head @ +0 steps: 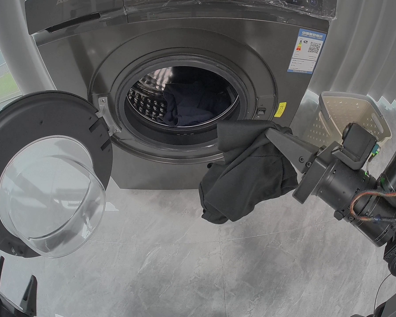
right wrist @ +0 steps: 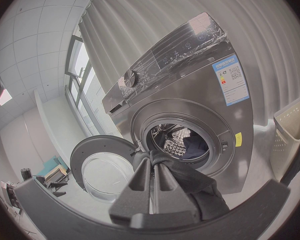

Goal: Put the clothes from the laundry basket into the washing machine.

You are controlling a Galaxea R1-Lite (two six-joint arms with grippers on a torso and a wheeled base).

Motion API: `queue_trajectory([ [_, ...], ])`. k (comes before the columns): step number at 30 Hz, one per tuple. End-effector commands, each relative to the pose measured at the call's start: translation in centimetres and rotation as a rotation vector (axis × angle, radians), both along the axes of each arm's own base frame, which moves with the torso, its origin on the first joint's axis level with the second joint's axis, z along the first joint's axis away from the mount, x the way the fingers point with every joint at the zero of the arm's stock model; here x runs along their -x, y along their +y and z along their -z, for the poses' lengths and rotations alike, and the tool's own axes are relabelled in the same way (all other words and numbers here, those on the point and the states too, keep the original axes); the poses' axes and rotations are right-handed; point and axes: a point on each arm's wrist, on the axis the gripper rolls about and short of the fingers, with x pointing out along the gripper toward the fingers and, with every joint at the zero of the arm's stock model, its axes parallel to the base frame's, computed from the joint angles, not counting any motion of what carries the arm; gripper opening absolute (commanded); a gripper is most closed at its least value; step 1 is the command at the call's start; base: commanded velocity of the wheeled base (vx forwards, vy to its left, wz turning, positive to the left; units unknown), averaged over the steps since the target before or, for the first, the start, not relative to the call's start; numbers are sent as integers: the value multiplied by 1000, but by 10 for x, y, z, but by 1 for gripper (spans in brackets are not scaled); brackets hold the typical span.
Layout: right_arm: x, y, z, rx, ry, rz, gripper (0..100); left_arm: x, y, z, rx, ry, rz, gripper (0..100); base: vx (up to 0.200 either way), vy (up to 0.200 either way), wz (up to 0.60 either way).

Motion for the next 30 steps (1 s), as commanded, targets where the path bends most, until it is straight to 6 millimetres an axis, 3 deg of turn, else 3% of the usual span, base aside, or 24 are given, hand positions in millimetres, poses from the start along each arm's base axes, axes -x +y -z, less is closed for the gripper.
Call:
queue_trajectory([
  [1, -3, 5, -1, 3, -2, -6, 0, 5, -4, -45, 8, -100, 218, 100, 0, 0, 0],
  [6, -22, 23, -1, -2, -6, -3, 0, -31, -11, -45, 28, 208, 522, 100, 0, 0, 0],
  [8, -25, 27, -1, -5, -3, -6, 0, -42, -12, -50, 20, 235, 543, 100, 0, 0, 0],
  [14, -44, 46, 8, 9, 11, -14, 0, -102, -19, -64, -11, 281, 633, 100, 0, 0, 0],
  [18, -54, 56, -10, -33, -31, -11, 0, -131, -30, -64, -21, 296, 683, 100, 0, 0, 0],
  [22, -61, 64, -18, -41, -41, -12, 0, -147, -45, -65, -34, 306, 742, 100, 0, 0, 0],
  [30, -69, 73, -10, -30, -28, -14, 0, -172, -70, -62, -39, 391, 812, 100, 0, 0, 0],
])
